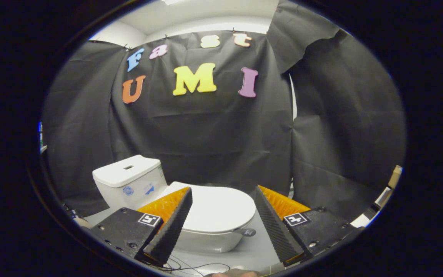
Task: Open the toilet lid.
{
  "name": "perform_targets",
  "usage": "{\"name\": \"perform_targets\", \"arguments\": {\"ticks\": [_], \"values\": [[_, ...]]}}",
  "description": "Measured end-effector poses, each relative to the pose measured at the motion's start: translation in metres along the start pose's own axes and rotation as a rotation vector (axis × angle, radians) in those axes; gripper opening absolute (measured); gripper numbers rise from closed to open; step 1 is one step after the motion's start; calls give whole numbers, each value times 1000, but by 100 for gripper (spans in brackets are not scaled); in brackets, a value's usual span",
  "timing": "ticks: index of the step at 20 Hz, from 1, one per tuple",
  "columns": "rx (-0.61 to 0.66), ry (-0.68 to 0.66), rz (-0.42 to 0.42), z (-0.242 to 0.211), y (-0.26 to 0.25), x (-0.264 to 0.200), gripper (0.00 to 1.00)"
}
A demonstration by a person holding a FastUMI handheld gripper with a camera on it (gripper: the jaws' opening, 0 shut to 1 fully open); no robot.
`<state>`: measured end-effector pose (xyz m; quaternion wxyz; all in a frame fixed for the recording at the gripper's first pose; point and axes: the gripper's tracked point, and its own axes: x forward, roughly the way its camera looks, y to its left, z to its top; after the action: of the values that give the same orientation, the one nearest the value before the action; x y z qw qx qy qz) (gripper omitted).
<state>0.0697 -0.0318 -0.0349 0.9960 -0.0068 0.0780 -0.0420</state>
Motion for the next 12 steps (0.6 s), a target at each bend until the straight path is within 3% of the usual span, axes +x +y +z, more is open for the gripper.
{"name": "perform_targets", "arguments": {"ticks": [6, 12], "values": [[35, 166, -1, -23, -35, 40, 100], [140, 424, 25, -94, -48, 71, 100]]}}
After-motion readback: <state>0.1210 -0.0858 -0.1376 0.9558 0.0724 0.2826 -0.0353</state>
